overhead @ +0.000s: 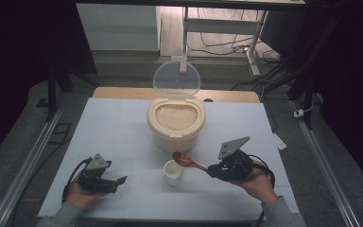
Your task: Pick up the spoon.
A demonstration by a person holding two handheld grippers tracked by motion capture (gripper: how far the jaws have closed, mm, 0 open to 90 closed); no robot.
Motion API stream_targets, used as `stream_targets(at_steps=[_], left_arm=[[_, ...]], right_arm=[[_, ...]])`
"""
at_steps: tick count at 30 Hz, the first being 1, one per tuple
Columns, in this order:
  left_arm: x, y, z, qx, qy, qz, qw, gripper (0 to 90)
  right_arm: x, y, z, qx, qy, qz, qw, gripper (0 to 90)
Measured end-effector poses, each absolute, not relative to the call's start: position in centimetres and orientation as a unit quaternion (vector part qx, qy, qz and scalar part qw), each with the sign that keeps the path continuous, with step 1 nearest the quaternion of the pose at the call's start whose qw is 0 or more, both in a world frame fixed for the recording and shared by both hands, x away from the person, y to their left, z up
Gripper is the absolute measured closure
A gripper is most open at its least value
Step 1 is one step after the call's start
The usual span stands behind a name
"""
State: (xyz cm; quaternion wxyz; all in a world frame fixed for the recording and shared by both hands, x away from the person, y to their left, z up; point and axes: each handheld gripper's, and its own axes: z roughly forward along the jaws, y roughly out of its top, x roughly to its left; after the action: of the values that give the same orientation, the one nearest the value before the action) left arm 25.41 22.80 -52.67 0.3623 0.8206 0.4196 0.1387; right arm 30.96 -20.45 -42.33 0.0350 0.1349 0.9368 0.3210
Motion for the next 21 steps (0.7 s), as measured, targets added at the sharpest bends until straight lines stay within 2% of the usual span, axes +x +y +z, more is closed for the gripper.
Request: stream_targets(at_steps=[21], left_arm=[[25.3,22.4,-52.0,0.818,0.412,0.137,0.377,13.8]], right_arm=[[30.7,-18.2,-42.6,0.110,0.943,0.311,0.036,78.6]])
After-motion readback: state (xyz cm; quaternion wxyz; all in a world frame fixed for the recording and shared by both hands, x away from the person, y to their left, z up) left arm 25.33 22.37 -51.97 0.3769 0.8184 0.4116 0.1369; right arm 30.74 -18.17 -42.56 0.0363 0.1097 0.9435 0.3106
